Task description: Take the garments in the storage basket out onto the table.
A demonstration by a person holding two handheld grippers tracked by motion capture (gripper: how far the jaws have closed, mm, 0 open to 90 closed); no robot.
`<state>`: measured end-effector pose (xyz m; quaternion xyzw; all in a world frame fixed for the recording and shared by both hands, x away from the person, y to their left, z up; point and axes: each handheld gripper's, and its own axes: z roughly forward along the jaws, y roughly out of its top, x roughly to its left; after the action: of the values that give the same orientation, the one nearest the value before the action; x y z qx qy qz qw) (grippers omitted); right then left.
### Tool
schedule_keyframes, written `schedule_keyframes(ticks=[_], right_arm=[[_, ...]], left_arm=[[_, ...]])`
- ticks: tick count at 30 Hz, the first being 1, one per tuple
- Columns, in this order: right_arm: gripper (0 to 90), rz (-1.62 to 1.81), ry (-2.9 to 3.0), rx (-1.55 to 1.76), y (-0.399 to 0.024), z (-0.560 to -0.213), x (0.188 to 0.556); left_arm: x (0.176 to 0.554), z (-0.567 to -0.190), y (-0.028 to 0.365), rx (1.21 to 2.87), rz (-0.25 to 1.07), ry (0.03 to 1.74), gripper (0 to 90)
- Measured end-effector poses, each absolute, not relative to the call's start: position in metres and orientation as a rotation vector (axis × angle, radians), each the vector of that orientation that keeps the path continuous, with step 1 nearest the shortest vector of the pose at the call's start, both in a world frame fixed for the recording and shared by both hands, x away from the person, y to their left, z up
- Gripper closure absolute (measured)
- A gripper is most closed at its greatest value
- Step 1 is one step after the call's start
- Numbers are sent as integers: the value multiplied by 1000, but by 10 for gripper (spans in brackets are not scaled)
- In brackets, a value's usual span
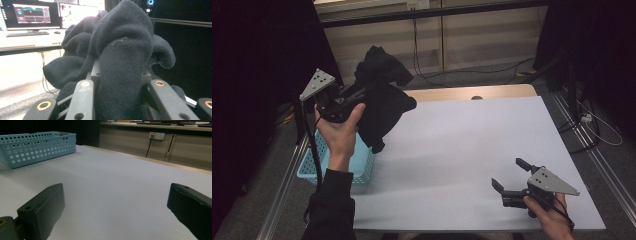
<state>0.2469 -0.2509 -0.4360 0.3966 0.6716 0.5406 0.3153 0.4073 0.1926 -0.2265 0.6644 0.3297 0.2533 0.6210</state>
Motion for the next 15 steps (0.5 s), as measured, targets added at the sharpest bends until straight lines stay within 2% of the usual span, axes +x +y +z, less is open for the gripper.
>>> schedule_keyframes(ticks=[15], right_arm=[[6,1423,1775,1039,-251,-436,246]], left_arm=[[412,-246,137,1578,479,703,687]])
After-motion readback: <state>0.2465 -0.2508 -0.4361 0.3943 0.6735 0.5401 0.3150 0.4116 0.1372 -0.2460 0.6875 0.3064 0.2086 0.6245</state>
